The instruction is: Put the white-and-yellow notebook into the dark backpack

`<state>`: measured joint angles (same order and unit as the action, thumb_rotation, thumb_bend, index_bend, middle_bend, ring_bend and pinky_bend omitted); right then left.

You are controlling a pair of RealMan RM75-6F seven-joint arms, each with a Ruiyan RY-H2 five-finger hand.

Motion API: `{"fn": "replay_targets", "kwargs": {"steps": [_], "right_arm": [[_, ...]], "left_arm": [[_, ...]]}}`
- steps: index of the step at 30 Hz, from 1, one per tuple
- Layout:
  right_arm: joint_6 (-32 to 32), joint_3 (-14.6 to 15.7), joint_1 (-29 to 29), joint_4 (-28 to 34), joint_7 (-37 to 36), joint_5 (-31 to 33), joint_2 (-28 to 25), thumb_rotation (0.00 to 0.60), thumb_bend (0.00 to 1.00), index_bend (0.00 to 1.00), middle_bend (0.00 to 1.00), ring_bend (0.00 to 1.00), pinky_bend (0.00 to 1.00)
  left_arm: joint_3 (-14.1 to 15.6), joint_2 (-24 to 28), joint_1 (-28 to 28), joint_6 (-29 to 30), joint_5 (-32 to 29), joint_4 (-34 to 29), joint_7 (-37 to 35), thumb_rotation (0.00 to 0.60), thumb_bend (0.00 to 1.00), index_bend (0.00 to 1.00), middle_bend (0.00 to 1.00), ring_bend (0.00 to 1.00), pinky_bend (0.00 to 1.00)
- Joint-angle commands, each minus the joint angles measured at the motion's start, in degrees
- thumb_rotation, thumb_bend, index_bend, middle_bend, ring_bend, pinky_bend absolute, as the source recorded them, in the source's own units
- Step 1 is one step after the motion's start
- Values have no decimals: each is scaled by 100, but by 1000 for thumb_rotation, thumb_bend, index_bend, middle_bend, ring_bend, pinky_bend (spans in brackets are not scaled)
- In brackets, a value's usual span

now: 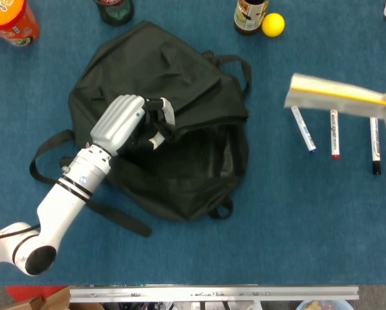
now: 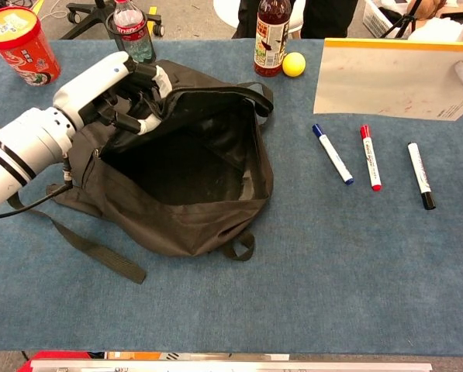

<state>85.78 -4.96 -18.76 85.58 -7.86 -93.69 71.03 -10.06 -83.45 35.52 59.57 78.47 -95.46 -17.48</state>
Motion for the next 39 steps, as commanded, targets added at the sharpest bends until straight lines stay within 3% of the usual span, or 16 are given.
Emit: {"fn": "replay_targets", "kwargs": {"steps": [1,18,25,39], "right_arm": [[-499,202,-119,541,-566,2,-393,600,475,905,818,676,655],[-3270,494,-1088,2089,-3597,725,-1499,600,487,917,832,692,672],[-4523,342,-1603,2307,-4844,1302,-1595,600,487,917,832,692,672],[-6309,-27,-2067,2274,-6086,2134,-1490,600,495,917,832,692,672]], "left_arm": [[-45,87,-32,6,-76,-117,-107,600,443,636,648,650,776],[-112,181,-125,208,-124,-409,-185,600,443,620,636,632,775],[-73,165,-176,331,-5,-469,-222,600,443,620,634,630,775],[-40,108,-179,399,99,-454,-216,600,442,619,626,626,775]]}}
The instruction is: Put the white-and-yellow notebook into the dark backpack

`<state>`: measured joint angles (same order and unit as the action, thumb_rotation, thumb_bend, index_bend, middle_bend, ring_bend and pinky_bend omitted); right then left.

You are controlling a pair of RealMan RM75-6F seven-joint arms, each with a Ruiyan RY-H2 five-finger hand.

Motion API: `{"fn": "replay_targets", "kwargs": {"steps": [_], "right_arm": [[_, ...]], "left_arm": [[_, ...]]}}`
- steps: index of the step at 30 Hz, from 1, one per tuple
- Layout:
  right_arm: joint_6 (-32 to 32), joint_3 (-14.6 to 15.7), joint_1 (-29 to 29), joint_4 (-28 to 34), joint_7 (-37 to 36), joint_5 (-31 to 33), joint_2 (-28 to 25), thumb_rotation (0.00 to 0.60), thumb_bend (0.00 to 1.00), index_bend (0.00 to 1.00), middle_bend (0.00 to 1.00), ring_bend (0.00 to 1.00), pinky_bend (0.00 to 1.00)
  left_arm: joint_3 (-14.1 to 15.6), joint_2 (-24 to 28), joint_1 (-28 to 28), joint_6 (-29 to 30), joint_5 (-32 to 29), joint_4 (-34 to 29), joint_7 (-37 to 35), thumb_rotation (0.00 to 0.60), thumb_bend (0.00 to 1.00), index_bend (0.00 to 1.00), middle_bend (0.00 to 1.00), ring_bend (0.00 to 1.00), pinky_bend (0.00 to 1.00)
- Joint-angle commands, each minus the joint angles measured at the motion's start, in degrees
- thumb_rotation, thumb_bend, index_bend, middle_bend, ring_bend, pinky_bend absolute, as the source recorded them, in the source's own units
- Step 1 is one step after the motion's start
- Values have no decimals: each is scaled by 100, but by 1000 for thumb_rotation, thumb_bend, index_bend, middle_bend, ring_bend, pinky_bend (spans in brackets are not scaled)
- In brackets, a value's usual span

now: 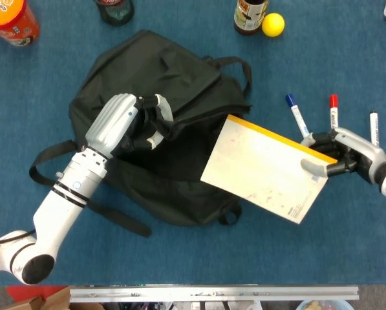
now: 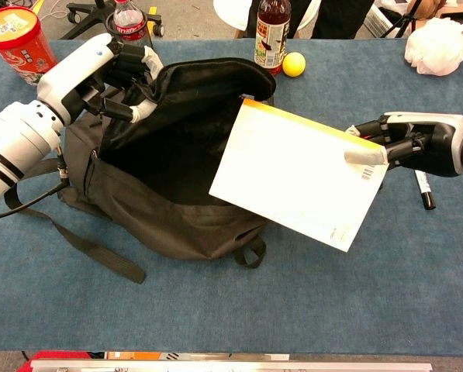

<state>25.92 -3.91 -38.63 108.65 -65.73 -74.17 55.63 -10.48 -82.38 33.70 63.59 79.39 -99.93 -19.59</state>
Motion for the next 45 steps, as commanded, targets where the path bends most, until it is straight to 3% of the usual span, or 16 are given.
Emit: {"fn": "replay_targets", "kwargs": {"steps": [1,12,20,25,30,45], "right_arm": [[-514,-201,-103,-50,-462,247,73,600,498,917,832,692,672],[-2107,-1100,-38,-521,-1182,965,528,600,510,917,832,692,672],[-3022,-1907,144,-1101,-764,1877,1050,600,511,919,832,693,672],[-3193,-2148,148,-1414,-461,2431,1362,600,512,922,832,693,672],[-3129,-2090,10,-1572,-339,2880,1531,600,512,923,832,693,672],[-2312,-1422,-858,-1583,-150,3988,1943,600,515,923,832,694,672]], "left_arm": [[8,4,5,-4,20,-18,-3,600,442,619,626,626,775],[88,52,-20,37,117,-170,88,600,442,619,625,626,774],[184,48,-29,23,187,-254,185,600,442,619,624,626,774],[191,59,-23,-5,159,-276,212,600,442,618,623,626,774],[190,82,-25,-25,125,-300,212,600,441,616,622,626,774],[206,124,-24,-50,121,-371,217,600,442,613,622,626,773]]}}
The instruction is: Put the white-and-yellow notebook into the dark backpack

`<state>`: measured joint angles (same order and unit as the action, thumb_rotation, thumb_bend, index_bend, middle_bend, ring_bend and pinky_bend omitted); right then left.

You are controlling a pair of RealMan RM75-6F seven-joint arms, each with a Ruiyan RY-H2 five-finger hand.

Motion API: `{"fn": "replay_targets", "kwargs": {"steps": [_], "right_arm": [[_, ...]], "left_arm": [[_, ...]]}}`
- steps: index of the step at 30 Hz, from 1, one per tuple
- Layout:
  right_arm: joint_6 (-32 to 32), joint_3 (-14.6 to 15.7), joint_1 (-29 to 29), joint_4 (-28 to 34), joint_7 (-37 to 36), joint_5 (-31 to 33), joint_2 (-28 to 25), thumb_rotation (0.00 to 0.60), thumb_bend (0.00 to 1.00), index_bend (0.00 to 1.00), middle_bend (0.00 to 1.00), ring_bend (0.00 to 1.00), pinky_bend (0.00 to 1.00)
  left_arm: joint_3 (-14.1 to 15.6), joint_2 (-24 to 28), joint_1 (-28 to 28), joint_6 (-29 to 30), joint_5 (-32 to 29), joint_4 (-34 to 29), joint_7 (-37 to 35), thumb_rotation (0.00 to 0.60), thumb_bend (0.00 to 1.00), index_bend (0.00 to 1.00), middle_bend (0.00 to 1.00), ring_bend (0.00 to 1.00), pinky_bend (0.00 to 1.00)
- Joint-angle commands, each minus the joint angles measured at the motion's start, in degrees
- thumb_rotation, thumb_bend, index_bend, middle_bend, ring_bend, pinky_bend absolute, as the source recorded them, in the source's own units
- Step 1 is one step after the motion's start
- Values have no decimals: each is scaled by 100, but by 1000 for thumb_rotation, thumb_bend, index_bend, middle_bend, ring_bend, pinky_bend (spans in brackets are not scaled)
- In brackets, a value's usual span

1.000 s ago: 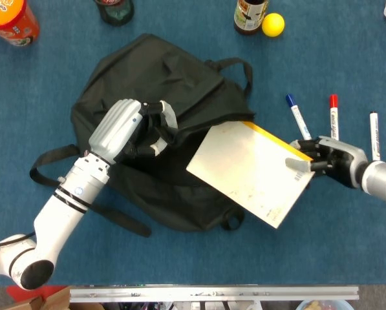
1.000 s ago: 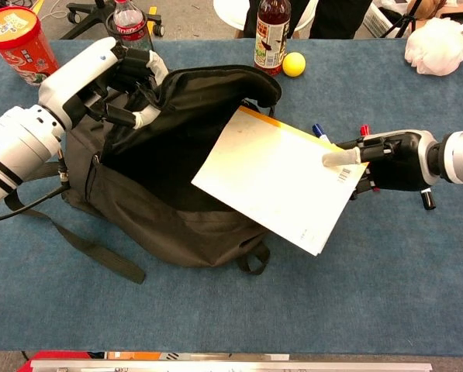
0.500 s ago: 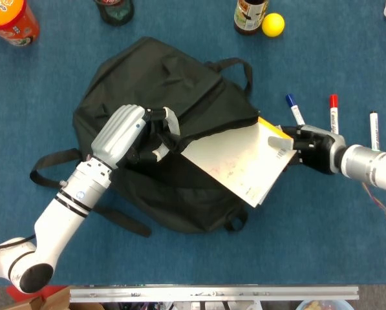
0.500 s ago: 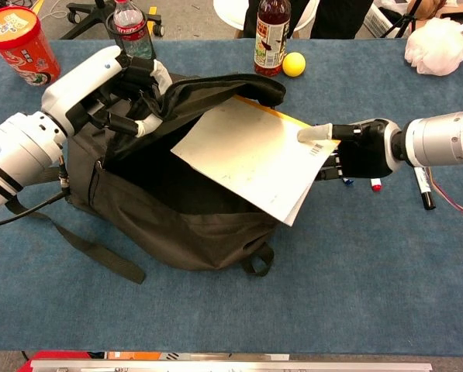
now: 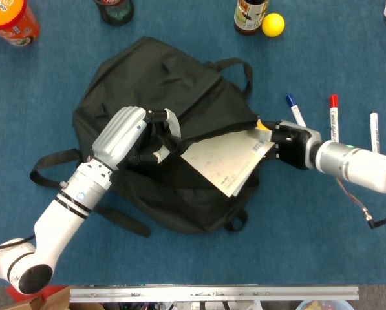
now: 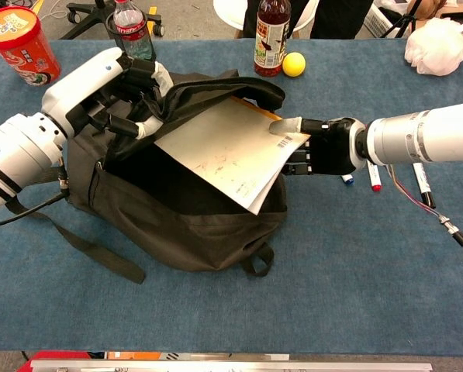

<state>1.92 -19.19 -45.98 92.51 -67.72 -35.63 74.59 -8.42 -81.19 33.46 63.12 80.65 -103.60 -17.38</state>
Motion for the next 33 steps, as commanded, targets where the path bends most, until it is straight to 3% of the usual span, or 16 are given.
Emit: {"fn": "replay_targets", "kwargs": {"steps": [1,7,12,16,22,30,33], "right_arm": [[128,142,-170,42,61,196,61,600,515,923,832,693,672],[508,352,-441,63,181,604,215,600,515,923,826,686,672],[629,332,-514,75,317,796,341,600,515,914,775,643,667],[503,27,-299,19,460,729,458,600,515,740,623,488,554],[378,-467,200,-108,813,408,694,600,517,598,474,337,416],[-428,-1217,902,-273,1475,-93,862,600,524,162,213,76,242],[-759,-1446,1162,-308,1842,-257,874,600,525,76,150,22,206]], "left_arm": [[-1,8,-1,-7,-8,-7,-6,600,442,613,622,625,773],[19,34,-5,-23,-1,-33,-9,600,441,613,622,626,773],[17,44,-5,-36,-24,-50,-7,600,441,610,621,625,773],[9,52,-11,-38,-54,-48,-7,600,441,607,619,624,773],[17,90,-27,-45,-60,-51,-44,600,441,606,617,624,772],[19,147,-52,-50,-77,-36,-112,600,441,602,610,621,772],[12,164,-49,-74,-98,-25,-145,600,440,600,608,621,772]]}}
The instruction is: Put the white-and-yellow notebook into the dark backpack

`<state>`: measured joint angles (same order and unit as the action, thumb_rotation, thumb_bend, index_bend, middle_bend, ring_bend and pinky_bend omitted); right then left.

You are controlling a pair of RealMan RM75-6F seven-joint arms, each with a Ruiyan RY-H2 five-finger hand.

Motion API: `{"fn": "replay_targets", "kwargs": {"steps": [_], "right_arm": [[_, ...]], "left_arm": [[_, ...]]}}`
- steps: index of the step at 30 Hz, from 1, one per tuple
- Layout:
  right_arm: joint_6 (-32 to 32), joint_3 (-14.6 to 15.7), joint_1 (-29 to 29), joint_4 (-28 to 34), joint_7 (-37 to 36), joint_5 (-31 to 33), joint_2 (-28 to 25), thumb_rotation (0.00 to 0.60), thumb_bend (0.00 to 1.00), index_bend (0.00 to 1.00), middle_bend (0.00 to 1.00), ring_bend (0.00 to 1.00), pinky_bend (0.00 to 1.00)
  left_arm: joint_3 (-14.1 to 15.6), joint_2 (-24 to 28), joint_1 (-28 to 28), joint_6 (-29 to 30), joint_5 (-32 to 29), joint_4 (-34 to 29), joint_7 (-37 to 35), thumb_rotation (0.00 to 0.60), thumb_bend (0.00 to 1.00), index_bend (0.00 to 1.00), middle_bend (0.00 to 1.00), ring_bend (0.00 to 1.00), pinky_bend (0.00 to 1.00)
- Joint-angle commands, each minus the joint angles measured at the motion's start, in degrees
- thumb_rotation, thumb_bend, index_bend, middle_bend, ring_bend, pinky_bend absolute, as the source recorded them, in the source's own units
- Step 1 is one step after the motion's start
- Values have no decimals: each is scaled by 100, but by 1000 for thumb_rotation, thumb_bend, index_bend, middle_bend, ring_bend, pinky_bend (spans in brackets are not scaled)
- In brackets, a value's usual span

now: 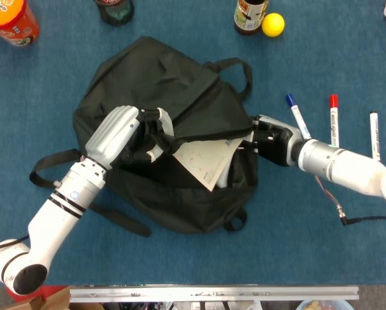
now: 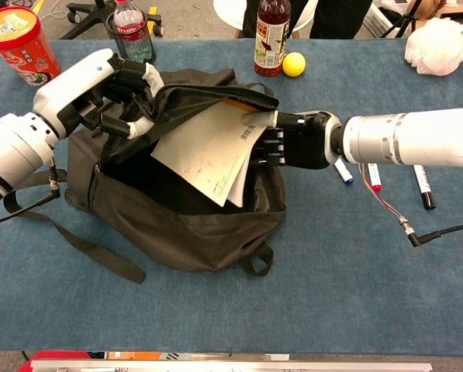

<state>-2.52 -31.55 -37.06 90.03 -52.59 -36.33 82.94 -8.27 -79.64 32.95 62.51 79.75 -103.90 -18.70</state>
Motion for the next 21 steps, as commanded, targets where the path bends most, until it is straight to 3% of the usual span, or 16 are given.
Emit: {"fn": "replay_targets", "kwargs": {"steps": [1,4,10,21], "right_arm": [[-412,-270,339,-78,418,-204,40,600,525,56,137,12,200],[-719,-433,531,-154,696,-222,46,600,525,3,101,0,181],[-1346,-776,968,-262,1370,-178,-36,600,525,0,61,0,153],[-1726,-1073,1461,-186,2092,3,-398,600,525,0,60,0,152]], "left_arm": [[-5,13,3,-20,-13,9,-22,600,440,600,607,621,772],[-8,20,6,-37,-22,24,-45,600,440,599,605,620,772],[-28,37,11,-81,-69,64,-122,600,440,595,602,619,772],[-20,33,25,-151,-85,103,-185,600,439,584,598,611,772]]}}
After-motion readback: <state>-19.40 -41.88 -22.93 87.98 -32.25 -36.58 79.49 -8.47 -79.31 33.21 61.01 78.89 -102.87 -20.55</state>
